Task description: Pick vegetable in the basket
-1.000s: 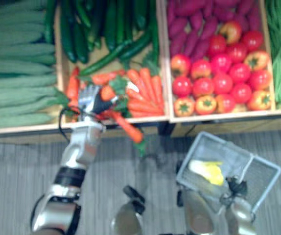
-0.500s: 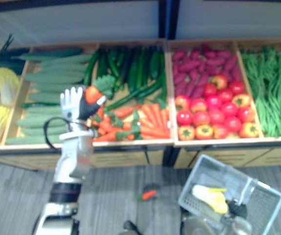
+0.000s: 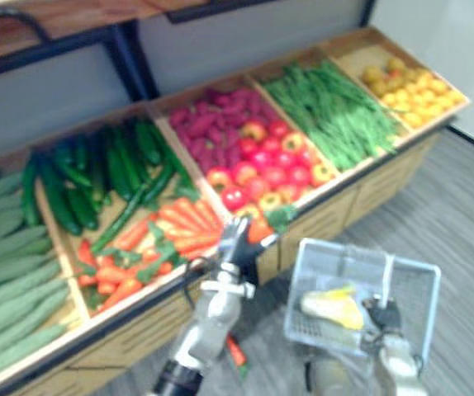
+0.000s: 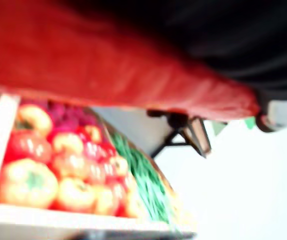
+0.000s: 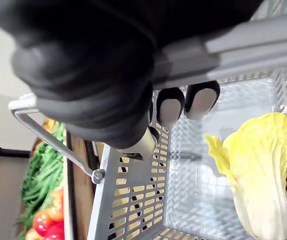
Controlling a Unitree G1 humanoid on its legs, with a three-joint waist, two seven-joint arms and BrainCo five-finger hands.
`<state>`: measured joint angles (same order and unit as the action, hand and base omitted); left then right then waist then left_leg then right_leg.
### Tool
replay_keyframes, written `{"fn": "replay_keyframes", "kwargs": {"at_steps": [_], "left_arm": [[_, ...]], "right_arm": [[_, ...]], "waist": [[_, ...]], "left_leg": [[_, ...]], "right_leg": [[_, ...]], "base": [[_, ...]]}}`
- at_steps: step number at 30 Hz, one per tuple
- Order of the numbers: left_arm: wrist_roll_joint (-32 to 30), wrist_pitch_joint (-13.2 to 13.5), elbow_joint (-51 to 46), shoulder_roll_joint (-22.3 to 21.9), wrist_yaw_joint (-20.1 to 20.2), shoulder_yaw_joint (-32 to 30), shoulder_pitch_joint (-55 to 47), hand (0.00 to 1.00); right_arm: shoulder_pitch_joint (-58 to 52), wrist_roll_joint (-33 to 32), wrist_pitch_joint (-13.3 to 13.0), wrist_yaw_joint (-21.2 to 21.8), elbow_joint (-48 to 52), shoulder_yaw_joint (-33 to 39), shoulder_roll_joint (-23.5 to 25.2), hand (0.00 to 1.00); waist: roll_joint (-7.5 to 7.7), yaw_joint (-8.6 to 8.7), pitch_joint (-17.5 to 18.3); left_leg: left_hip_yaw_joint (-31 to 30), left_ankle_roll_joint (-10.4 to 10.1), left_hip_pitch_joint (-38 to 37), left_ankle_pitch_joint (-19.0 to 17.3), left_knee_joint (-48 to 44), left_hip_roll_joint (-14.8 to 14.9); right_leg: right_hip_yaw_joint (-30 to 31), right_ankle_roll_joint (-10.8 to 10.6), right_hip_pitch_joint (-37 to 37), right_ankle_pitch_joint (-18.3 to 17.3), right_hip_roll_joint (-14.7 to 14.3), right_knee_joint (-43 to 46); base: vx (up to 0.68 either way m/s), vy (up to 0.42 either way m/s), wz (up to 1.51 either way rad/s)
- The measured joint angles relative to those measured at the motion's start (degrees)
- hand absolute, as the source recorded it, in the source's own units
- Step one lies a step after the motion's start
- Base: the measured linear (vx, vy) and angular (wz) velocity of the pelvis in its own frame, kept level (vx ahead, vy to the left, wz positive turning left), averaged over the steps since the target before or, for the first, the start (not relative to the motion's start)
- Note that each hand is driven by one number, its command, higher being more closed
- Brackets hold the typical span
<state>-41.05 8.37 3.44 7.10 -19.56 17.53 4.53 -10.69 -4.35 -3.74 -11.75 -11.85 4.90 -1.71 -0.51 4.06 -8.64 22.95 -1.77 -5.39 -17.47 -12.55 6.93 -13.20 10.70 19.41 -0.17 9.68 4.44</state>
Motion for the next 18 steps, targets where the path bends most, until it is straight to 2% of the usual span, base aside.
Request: {"fn": "replay_keyframes", "kwargs": {"at_steps": [1, 2, 3, 4, 5, 6, 7, 8, 9, 10, 11, 12, 13, 14, 15, 16, 17, 18], "left_arm": [[0.15, 0.2, 0.24, 0.38, 0.31, -0.07, -0.08, 1.0], [0.34, 0.41, 1.44, 0.48, 1.1, 0.13, -0.19, 1.0], [1.05, 0.3, 2.11, 0.08, 2.0, -0.65, -1.87, 1.0], [2.01, 0.33, 2.81, 0.37, 2.35, -0.99, -2.43, 1.0], [2.63, 0.95, 5.45, 0.79, 3.58, -0.9, -1.59, 1.0], [2.67, 1.23, 6.48, -0.27, 4.64, -0.04, -0.94, 1.0], [2.74, 1.15, 6.34, -0.71, 4.82, 0.17, -1.37, 1.0], [2.75, 1.4, 6.71, -1.36, 5.28, 1.05, -2.17, 1.0], [2.85, 1.59, 7.06, -1.59, 5.36, 1.41, -2.64, 1.0], [4.06, 1.69, 8.29, -1.86, 5.39, 1.32, -3.34, 1.0], [4.6, 1.42, 10.64, -2.28, 5.85, 1.28, -3.58, 1.0], [4.78, 1.38, 12.17, -2.33, 6.11, 1.39, -3.61, 1.0], [4.81, 1.38, 12.93, -2.5, 6.11, 1.54, -3.65, 1.0], [4.89, 1.38, 13.55, -2.56, 6.07, 1.72, -3.64, 1.0], [4.89, 1.37, 14.63, -2.61, 5.79, 1.71, -3.75, 1.0], [4.89, 1.36, 14.99, -2.62, 5.59, 1.47, -3.87, 1.0], [4.89, 1.35, 15.66, -2.67, 5.23, 0.97, -3.94, 1.0], [4.88, 1.0, 15.94, -3.09, 4.23, 0.49, -4.33, 1.0]], "right_arm": [[-0.02, 0.08, -0.06, -0.15, 1.44, -0.74, 0.28, 1.0], [-0.28, 0.34, -0.24, -0.21, 3.08, -1.94, 0.64, 1.0], [0.61, 1.27, -0.14, -0.1, 3.19, -4.75, -0.35, 1.0], [1.56, 1.86, -0.19, 0.3, 3.12, -6.66, -0.54, 1.0], [2.92, 2.3, -0.86, 0.61, 4.19, -9.0, 0.15, 1.0], [4.48, 2.54, -1.35, 0.68, 4.96, -10.03, -0.16, 1.0], [5.13, 2.57, -1.36, 0.91, 4.7, -10.28, -0.19, 1.0], [5.47, 2.56, -1.44, 1.24, 4.43, -11.63, -0.21, 1.0], [5.67, 2.55, -1.42, 1.43, 4.17, -12.32, -0.2, 1.0], [6.57, 2.47, -1.28, 2.25, 4.19, -14.52, -0.32, 1.0], [7.0, 2.28, -0.68, 3.01, 4.19, -16.52, -0.74, 1.0], [6.51, 1.82, -0.13, 3.72, 4.2, -18.42, -1.05, 1.0], [6.25, 1.63, 0.07, 4.14, 4.21, -19.61, -1.75, 1.0], [6.1, 1.52, 0.11, 4.67, 4.22, -20.45, -2.09, 1.0], [5.84, 0.77, 0.11, 5.3, 4.51, -22.6, -2.8, 1.0], [5.84, 0.2, 0.11, 5.44, 4.63, -23.7, -3.05, 1.0], [5.85, -0.33, 0.11, 5.64, 4.88, -24.82, -3.17, 1.0], [6.19, -1.39, 0.1, 6.19, 5.23, -26.25, -3.23, 1.0]], "waist": [[0.16, 0.06, -0.06], [1.4, 0.5, 0.08], [1.84, -1.06, 0.05], [1.99, -1.43, -0.05], [1.27, -2.69, 0.55], [0.85, -2.74, 0.42], [0.65, -2.18, 0.6], [0.44, -2.62, 0.65], [0.78, -2.96, 0.85], [0.95, -3.79, 1.02], [-0.25, -3.72, 1.17], [-0.3, -3.57, 1.2], [0.02, -3.62, 1.28], [0.22, -3.65, 1.38], [0.98, -2.93, 1.52], [1.21, -3.03, 1.56], [1.31, -3.71, 1.51], [1.44, -4.52, 1.46]], "left_leg": [[1.71, -0.08, -0.79, -0.02, 1.17, -0.16], [4.36, -0.22, -2.28, -0.14, 1.23, -1.39], [8.17, -0.36, -3.27, -0.31, -1.25, -2.18], [9.3, 0.23, -1.93, -0.16, -4.18, -1.57], [8.97, 2.63, 2.02, -0.73, -0.66, -1.75], [14.27, 1.29, 2.11, 4.14, 3.37, -0.82], [16.12, 1.24, 1.62, 4.2, 3.67, -0.7], [19.03, 1.26, 1.06, 4.21, 3.76, -0.63], [20.95, 1.2, 0.65, 4.25, 3.95, -0.84], [25.06, 0.94, 0.14, 4.42, 4.01, -0.9], [28.43, 0.81, 0.03, 5.21, 3.79, 0.72], [29.96, 0.7, -0.43, 5.92, 2.61, 2.26], [30.94, 0.67, -0.94, 5.92, 0.92, 3.61], [31.49, 0.65, -1.09, 5.9, -0.74, 4.54], [28.66, 1.14, 0.08, 5.66, -7.56, 6.79], [25.33, 1.41, 1.38, 5.55, -10.5, 7.63], [17.38, 0.68, 2.78, 4.37, -11.59, 6.87], [5.84, 0.05, 4.26, 2.84, -10.77, 4.32]], "right_leg": [[-3.2, -0.83, 1.02, 0.55, 1.3, 5.87], [-8.41, -0.17, 0.97, 0.22, 3.95, 17.81], [-13.96, 0.93, 0.0, 3.33, 3.45, 17.63], [-14.82, 2.49, -0.16, 7.68, 2.23, 14.31], [-13.29, 2.61, -0.89, 12.37, -0.5, 6.64], [-18.39, -0.07, 0.39, -1.06, 2.11, 20.45], [-19.99, -2.35, -0.59, -4.82, 3.24, 24.27], [-22.06, -7.46, -4.94, -9.4, 5.1, 25.56], [-22.26, -9.73, -6.88, -10.95, 5.73, 24.11], [-21.83, -13.26, -9.37, -12.37, 5.41, 18.57], [-20.11, -12.07, -9.48, -8.64, 1.78, 13.44], [-17.93, -10.94, -11.18, -5.59, -1.64, 7.98], [-16.06, -10.21, -12.36, -4.12, -3.63, 5.0], [-15.11, -9.85, -13.02, -3.4, -4.46, 3.55], [-11.07, -8.99, -14.17, -2.02, -6.13, 0.82], [-9.37, -8.66, -14.31, -1.49, -6.68, 0.2], [-6.72, -8.42, -14.35, -0.87, -7.31, -0.43], [-2.98, -8.03, -14.13, -0.03, -8.11, -1.08]], "base": [[-0.06, 0.013, -1.22], [0.01, 0.064, -1.63], [0.01, 0.07, -2.03], [-0.13, 0.067, -2.59], [-0.34, 0.003, -2.18], [-0.34, -0.004, -1.87], [-0.23, -0.033, -1.51], [-0.04, -0.036, -1.19], [-0.04, -0.074, -1.63], [-0.03, -0.093, -1.74], [-0.01, -0.146, -1.8], [0.02, -0.189, -1.46], [0.04, -0.188, -1.04], [0.04, -0.212, -1.08], [-0.01, -0.155, -0.97], [-0.02, -0.135, -1.27], [-0.04, -0.068, -1.6], [-0.03, -0.044, -1.63]]}}
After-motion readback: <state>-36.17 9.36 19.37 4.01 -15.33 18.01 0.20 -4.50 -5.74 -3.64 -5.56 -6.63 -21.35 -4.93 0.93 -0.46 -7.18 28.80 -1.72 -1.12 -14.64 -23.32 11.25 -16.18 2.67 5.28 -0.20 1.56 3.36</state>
